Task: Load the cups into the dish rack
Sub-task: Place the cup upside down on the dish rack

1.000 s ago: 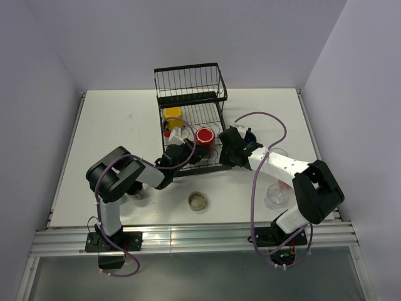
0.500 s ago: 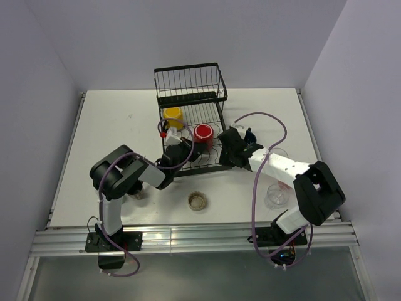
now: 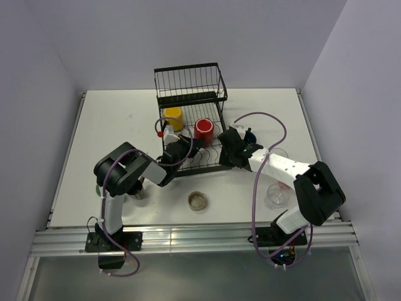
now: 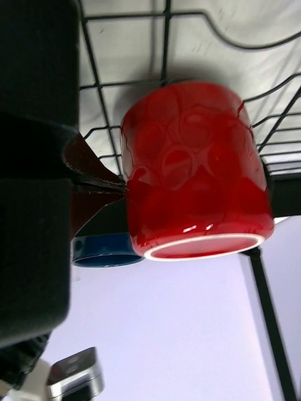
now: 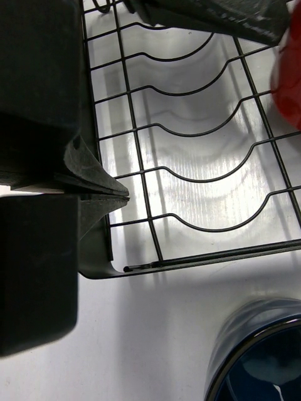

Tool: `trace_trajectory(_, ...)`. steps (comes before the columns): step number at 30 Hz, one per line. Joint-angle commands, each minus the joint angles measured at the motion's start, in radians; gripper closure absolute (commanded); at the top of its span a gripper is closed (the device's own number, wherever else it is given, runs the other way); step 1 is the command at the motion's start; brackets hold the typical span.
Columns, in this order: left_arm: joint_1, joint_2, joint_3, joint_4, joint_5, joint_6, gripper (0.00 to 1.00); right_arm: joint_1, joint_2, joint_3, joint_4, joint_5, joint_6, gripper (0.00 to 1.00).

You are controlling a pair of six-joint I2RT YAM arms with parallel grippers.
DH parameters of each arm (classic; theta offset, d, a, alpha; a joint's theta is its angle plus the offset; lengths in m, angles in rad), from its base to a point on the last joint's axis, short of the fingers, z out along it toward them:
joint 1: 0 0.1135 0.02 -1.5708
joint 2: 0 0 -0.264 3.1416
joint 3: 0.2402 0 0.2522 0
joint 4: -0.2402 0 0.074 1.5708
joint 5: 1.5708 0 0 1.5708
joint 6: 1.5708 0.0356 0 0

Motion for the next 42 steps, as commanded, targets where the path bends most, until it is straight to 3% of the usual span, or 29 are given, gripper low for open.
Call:
trace_trajectory(1, 0.021, 0.013, 0.036, 0.075, -0.039, -0.021, 1.00, 0.016, -0.031, -0.028, -0.087, 0.004, -0.017, 1.00)
trace_trajectory(20, 0.051, 0.129, 0.179, 0.100, -0.005, -0.026, 1.00, 0.015, -0.034, -0.047, -0.095, 0.021, -0.022, 1.00)
trace_trajectory(29, 0.062, 0.177, 0.262, 0.028, 0.041, -0.006, 1.00, 0.015, -0.028, -0.039, -0.101, 0.024, -0.025, 1.00)
trace_trajectory(42, 0.056, 0.082, 0.129, 0.113, 0.093, 0.094, 1.00, 0.015, -0.028, -0.027, -0.102, 0.049, -0.023, 1.00)
